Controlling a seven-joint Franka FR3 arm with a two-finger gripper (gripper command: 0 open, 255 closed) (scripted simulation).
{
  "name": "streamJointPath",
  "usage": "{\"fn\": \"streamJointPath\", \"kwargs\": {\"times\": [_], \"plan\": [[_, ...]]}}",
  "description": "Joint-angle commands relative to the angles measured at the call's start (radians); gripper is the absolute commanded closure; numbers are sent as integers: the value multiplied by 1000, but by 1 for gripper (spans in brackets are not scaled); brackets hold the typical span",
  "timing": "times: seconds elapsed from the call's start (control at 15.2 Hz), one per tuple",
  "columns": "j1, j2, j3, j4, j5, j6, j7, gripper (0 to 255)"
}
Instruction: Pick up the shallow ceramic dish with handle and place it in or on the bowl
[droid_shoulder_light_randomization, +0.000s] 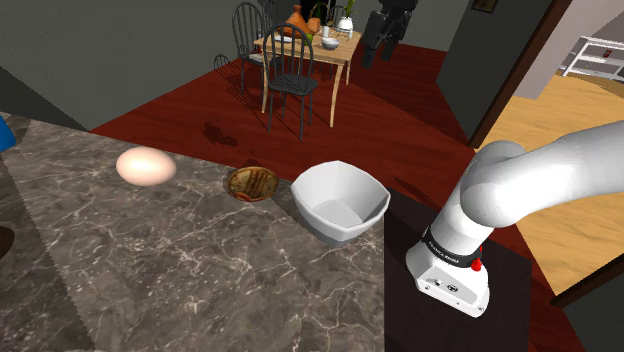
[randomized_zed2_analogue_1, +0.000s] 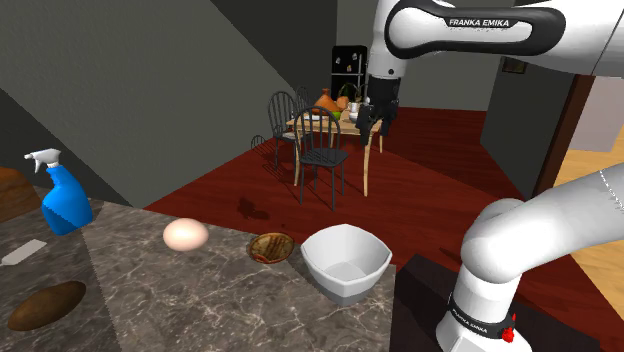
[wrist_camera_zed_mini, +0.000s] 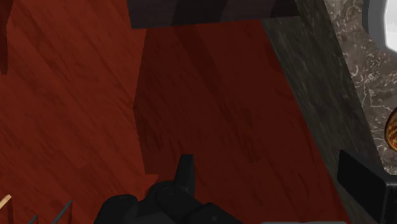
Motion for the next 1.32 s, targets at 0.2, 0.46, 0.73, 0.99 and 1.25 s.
{"fn": "streamJointPath", "kwargs": {"times": [0.2,0.46,0.73,0.99,1.25], "plan": [[20,33,73,-11,15,35,59,0],[44,93,171,-12,28,82,139,0],[62,173,269,4,30,127,221,0],[72,270,368,37,16,167,309,0],[75,387,468,87,-20,199,406,0]]}}
